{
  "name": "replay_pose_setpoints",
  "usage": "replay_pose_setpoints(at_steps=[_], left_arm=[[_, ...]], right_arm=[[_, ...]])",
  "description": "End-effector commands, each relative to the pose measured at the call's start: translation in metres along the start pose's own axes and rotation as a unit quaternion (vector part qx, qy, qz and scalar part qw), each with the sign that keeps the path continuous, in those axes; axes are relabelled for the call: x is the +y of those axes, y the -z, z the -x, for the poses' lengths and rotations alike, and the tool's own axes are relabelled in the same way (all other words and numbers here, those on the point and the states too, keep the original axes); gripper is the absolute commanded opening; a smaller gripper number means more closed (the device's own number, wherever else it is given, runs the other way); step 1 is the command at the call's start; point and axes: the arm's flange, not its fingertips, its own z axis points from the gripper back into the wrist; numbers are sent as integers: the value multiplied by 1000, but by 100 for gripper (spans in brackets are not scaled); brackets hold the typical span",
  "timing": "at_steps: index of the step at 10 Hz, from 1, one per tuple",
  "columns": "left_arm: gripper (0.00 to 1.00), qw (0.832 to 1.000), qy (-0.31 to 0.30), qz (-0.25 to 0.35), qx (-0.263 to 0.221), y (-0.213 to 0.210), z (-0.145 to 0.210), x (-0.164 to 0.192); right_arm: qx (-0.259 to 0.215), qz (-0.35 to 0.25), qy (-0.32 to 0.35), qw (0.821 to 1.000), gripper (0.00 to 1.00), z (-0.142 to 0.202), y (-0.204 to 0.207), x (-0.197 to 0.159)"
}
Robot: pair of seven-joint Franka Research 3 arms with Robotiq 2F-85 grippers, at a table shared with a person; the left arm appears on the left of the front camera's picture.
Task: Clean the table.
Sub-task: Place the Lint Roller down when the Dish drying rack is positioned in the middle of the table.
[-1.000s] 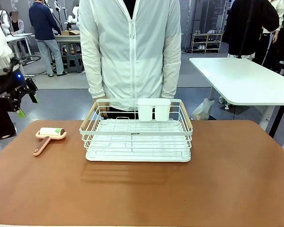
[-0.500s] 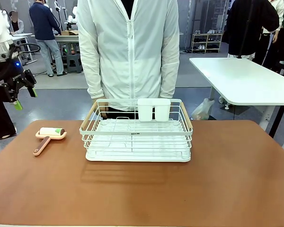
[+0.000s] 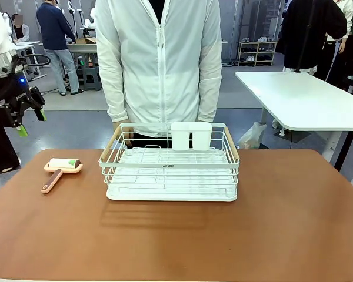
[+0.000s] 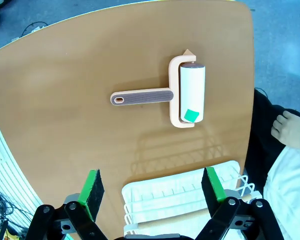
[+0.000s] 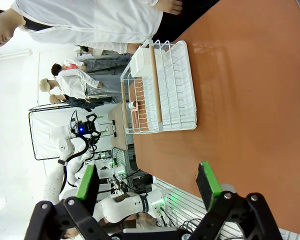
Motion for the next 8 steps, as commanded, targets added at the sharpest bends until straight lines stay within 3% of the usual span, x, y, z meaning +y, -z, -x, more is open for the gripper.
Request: replay_pose_setpoints(at_steps=[1,8], left_arm=[[100,1000,0,6,-2,3,-1,3],[100,1000,0,6,-2,3,-1,3]], right_arm=[[0,-7,0,1000,100,1,-1,2],[0,-7,0,1000,100,1,-1,2]])
